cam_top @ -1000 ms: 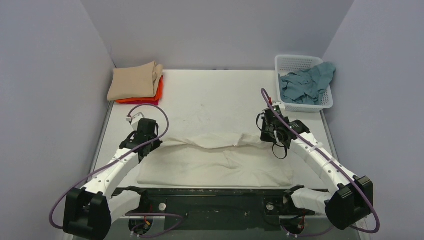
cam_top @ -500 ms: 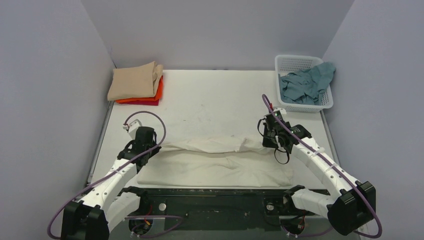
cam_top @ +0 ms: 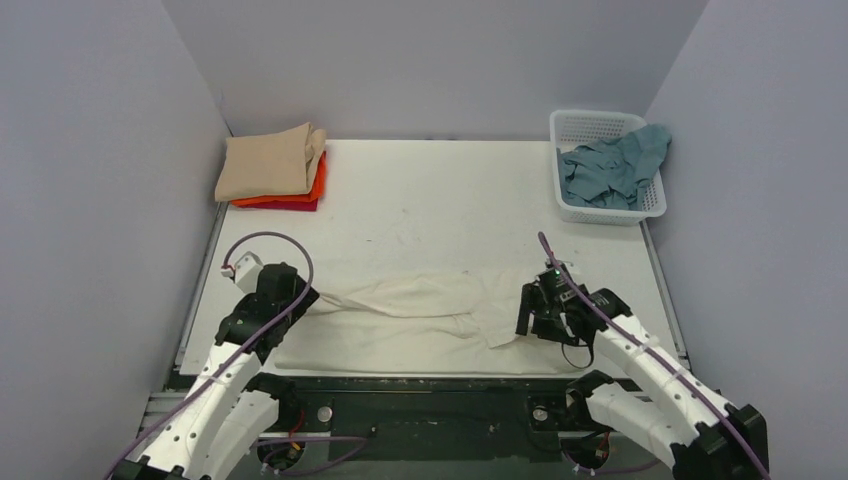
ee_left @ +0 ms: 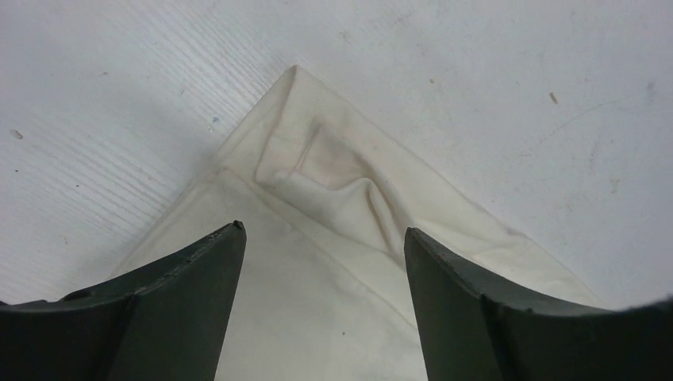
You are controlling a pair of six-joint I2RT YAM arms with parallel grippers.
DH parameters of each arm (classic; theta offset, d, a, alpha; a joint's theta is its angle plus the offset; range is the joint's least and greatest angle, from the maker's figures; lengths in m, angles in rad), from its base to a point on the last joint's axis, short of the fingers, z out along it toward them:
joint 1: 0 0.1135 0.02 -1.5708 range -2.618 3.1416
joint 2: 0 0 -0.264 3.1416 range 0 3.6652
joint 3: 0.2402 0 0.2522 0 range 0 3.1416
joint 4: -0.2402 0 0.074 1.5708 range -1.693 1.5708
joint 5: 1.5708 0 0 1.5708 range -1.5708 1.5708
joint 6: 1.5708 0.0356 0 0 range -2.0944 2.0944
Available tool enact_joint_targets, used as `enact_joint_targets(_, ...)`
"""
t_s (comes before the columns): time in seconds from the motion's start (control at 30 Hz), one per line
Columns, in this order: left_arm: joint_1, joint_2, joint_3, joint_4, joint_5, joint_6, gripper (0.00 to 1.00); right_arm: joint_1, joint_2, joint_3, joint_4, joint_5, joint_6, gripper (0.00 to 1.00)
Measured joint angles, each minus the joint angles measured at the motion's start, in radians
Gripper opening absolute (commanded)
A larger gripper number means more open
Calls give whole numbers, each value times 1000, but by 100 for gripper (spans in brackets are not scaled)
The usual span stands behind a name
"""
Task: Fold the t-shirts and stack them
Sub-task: Fold the other side of the tshirt into a rectangle, then rotate the tshirt 90 degrees
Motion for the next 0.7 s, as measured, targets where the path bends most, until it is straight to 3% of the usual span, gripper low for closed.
enact_joint_targets(0.03,0,-11,13,-20,0,-4,84,7,-39,-14,-21,-6,27,89)
enact_joint_targets(0.23,-13,60,151,17,111,30,87,24,-265,10,-169,-36,95,94)
enact_joint_targets(0.43,-161,409,322,132,200,113,89,24,-130,152,-111,-20,105,93)
enact_joint_targets(0.57,-275,622,444,142,213,177,90,24,14,162,-10,-16,137,93)
enact_joint_targets(0.7,-322,775,492,146,220,211,91,23,119,144,69,0,174,93)
